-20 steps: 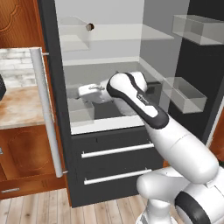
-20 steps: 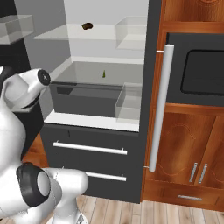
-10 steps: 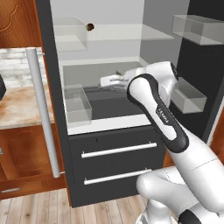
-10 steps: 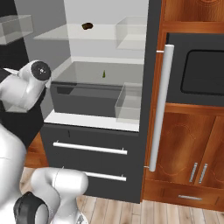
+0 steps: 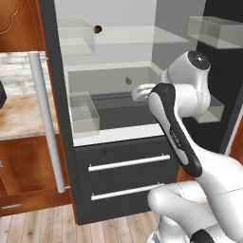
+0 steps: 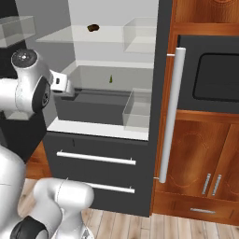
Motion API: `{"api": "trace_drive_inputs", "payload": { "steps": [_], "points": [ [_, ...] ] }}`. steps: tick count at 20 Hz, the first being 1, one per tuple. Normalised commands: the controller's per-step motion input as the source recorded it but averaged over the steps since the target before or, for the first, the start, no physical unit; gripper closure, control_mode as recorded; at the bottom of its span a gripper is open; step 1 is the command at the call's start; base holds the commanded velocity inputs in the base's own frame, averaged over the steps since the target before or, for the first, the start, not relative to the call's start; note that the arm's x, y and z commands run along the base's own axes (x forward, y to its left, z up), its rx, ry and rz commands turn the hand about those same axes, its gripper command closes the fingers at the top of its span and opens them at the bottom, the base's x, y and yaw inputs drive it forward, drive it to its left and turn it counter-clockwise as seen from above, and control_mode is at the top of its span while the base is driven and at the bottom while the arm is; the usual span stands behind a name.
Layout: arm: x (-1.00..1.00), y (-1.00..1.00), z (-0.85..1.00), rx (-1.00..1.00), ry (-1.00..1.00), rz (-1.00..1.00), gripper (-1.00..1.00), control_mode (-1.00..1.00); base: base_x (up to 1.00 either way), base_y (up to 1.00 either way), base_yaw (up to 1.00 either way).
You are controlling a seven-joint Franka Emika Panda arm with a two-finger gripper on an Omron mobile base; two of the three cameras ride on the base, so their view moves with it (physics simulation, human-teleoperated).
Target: Take the lemon wedge from the fridge and place it on the plate with fish on the dining counter.
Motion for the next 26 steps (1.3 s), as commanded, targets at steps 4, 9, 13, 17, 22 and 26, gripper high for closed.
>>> {"api": "trace_drive_inputs", "payload": {
  "steps": [4,9,13,17,22,26],
  "points": [
    [-0.26,-1.00,-0.48,-0.22,-0.07,-0.51,-1.00,-1.00,0.00,0.00,0.00],
    [-0.12,-0.45,-0.05,0.02,-0.31,-0.15,-1.00,-1.00,0.00,0.00,0.00],
    [0.22,0.00,0.00,0.00,0.00,0.00,-1.00,-1.00,0.00,0.00,0.00],
    [0.54,0.10,0.06,0.00,-0.04,0.00,-1.00,-1.00,0.00,0.00,0.00],
    [0.46,0.05,0.32,0.00,0.07,0.02,-1.00,-1.00,0.00,0.00,0.00],
    [-0.67,-0.49,0.04,0.00,0.37,0.13,-1.00,-1.00,0.00,0.00,0.00]
  ]
}}
